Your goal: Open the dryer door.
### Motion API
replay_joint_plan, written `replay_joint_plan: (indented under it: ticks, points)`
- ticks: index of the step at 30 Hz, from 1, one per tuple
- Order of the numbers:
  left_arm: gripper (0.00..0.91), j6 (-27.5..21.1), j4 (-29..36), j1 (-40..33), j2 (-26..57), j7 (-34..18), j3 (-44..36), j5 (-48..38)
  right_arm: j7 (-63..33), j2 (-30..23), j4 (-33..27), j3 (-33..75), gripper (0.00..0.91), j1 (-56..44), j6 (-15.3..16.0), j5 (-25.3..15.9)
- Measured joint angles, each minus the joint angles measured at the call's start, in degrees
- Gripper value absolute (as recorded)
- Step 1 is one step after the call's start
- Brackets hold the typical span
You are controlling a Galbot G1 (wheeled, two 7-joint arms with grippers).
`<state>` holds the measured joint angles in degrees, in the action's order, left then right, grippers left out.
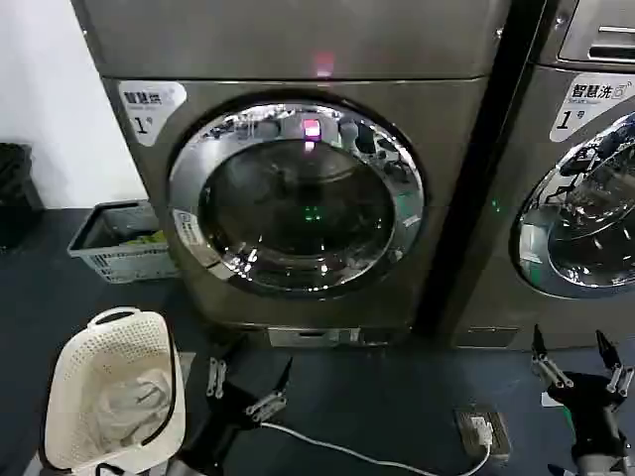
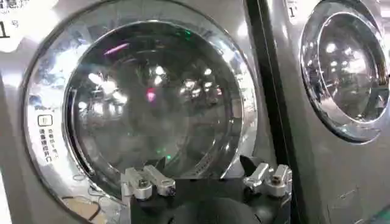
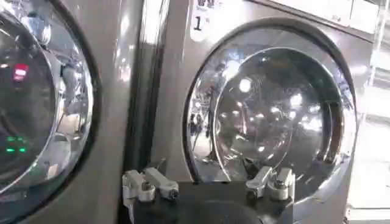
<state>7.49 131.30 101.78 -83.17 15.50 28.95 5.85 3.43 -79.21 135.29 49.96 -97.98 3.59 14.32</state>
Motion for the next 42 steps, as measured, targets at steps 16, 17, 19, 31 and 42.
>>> replay_joint_plan:
  ticks: [16, 17, 19, 31, 42]
  points:
    - [0.907, 1.9, 2.6, 2.9, -0.2, 1.5, 1.5, -0.2, 10.9, 24.8, -9.7, -16.9, 0.907, 17.0, -2.6, 9.8]
    - [0.907, 2.0, 2.6, 3.1, -0.3, 1.5, 1.9, -0.3, 11.1, 25.9, -10.6, -18.3, 0.907, 18.7, -2.8, 10.3]
    - [0.907, 2.0, 2.8, 3.4, -0.4, 1.5, 2.5, -0.5, 11.4, 28.0, -12.6, -21.4, 0.907, 22.4, -3.2, 10.7]
    - [0.907, 2.0, 5.5, 6.4, -1.7, 1.6, 5.8, -0.2, 12.7, 31.3, -22.6, -40.4, 0.907, 45.5, -3.3, 14.2]
    - [0.907, 2.1, 7.2, 8.2, -2.8, 1.7, 7.0, 0.7, 11.4, 28.3, -29.9, -55.3, 0.907, 62.1, -2.7, 16.3]
